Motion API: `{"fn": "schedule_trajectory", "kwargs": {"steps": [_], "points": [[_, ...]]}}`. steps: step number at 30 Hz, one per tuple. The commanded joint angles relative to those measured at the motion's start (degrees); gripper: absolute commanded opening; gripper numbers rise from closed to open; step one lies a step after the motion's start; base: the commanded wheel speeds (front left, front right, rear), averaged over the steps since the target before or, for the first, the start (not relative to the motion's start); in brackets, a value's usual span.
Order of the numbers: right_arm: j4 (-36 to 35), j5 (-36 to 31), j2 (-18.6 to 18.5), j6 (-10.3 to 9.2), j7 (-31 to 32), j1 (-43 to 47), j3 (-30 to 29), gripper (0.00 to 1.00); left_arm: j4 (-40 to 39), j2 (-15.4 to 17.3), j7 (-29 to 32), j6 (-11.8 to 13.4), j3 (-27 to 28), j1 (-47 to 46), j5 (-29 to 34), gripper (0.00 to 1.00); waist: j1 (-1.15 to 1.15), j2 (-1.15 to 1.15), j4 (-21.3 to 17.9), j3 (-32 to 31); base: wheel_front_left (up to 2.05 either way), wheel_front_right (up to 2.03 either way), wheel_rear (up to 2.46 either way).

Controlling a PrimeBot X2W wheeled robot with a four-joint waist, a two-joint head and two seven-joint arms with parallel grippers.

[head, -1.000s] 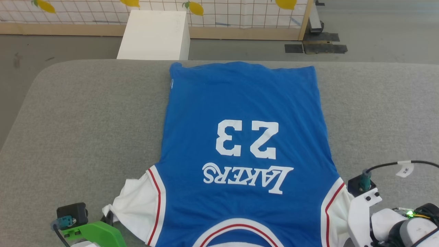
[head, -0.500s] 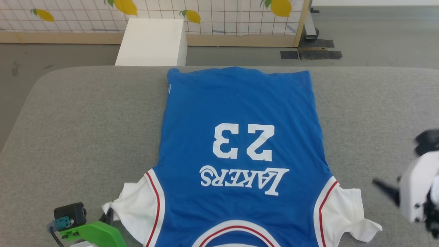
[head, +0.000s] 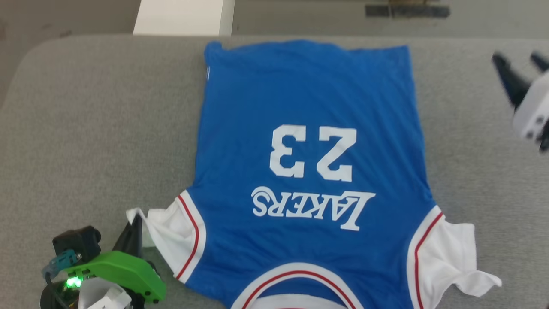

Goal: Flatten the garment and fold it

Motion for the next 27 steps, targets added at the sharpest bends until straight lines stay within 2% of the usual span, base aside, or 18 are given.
{"fn": "schedule_trajectory", "kwargs": {"steps": [1, 7, 14, 21, 27], "points": [[1.77, -1.45, -0.27, -0.08, -0.67, -3.83, 0.11, 1.00, -1.21, 0.30, -0.55, -0.47, -0.17, -1.44, 0.72, 0.00, 0.00, 0.00, 3.53, 8.76, 0.00, 0.00, 0.00], [10.68, -8.15, -2.56, -0.08, 2.28, -18.41, 1.01, 1.00, -4.74, -0.78, -1.92, -1.70, -1.10, -3.52, 0.19, 0.00, 0.00, 0.00, 8.35, 18.18, 0.00, 0.00, 0.00], [17.58, -14.05, -5.37, -0.08, 11.30, -28.84, 5.01, 1.00, -6.34, -2.72, -3.50, -2.71, -2.22, -4.30, -1.05, 0.00, 0.00, 0.00, 12.19, 25.23, 0.00, 0.00, 0.00], [20.51, -16.15, -7.09, -0.08, 16.16, -32.76, 8.58, 1.00, -6.48, -3.73, -4.88, -3.53, -3.18, -4.87, -1.39, 0.00, 0.00, 0.00, 13.50, 28.18, 0.00, 0.00, 0.00], [21.79, -15.35, -8.55, -0.08, 20.89, -32.97, 12.85, 1.00, -6.66, -3.64, -5.24, -3.64, -3.39, -4.96, -1.35, 0.00, 0.00, 0.00, 13.12, 28.48, 0.00, 0.00, 0.00]]}}
